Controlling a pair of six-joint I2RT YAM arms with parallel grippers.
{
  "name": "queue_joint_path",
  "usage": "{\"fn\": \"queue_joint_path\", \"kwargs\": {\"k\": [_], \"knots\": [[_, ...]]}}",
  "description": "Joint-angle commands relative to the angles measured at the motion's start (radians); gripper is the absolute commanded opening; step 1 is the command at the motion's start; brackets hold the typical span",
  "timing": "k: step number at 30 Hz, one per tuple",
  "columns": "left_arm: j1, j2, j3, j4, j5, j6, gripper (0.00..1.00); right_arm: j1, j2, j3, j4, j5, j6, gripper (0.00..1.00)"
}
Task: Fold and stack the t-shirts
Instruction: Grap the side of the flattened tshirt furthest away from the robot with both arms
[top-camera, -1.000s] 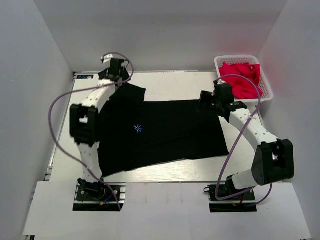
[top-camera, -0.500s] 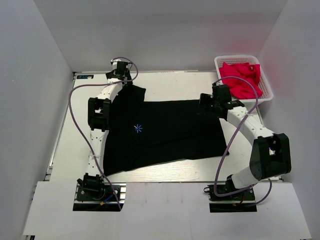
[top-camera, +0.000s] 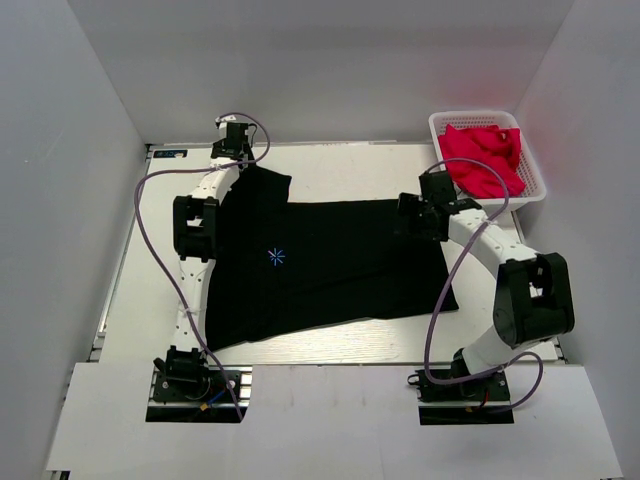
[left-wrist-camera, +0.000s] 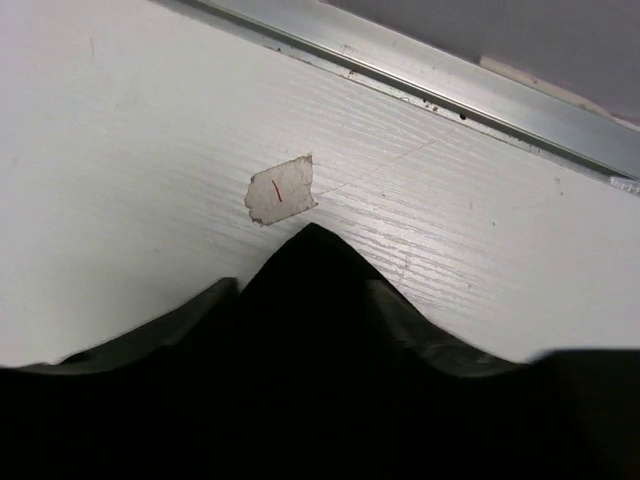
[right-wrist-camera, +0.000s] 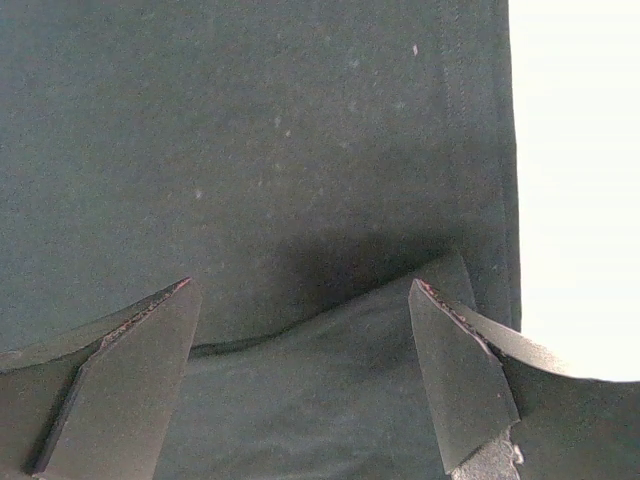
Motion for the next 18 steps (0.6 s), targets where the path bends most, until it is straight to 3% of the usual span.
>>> {"fn": "queue_joint_path", "kwargs": {"k": [1,3,4,6,7,8,12,18], "knots": [[0.006,0.033,-0.04,-0.01,0.047,-0.008,0.59,-0.003,0.034,0.064,0.022,0.051,0.007,0.9],[0.006,0.022,-0.049,0.01,0.057,-0.008,0.46,-0.003,0.066,0.11,0.031,0.086,0.013,0.9],[0.006,0.022,-0.049,0.01,0.068,0.001,0.34,-0.003,0.095,0.127,0.048,0.105,0.022,0.9],[0.006,0.022,-0.049,0.01,0.09,0.011,0.23,-0.006,0.149,0.197,0.077,0.155,0.033,0.9],[0.006,0.022,-0.049,0.01,0.09,0.011,0.06,-0.006,0.19,0.222,0.079,0.157,0.042,0.9],[0.006,0.022,-0.049,0.01,0.09,0.02,0.0,-0.009,0.212,0.27,0.08,0.171,0.045,0.9],[0.006,-0.005,-0.06,0.01,0.099,0.029,0.0,-0.023,0.339,0.376,0.103,0.2,0.106,0.9],[0.006,-0.11,-0.182,0.069,0.088,0.0,0.0,-0.069,0.542,0.581,0.068,0.125,0.14,0.9]]}}
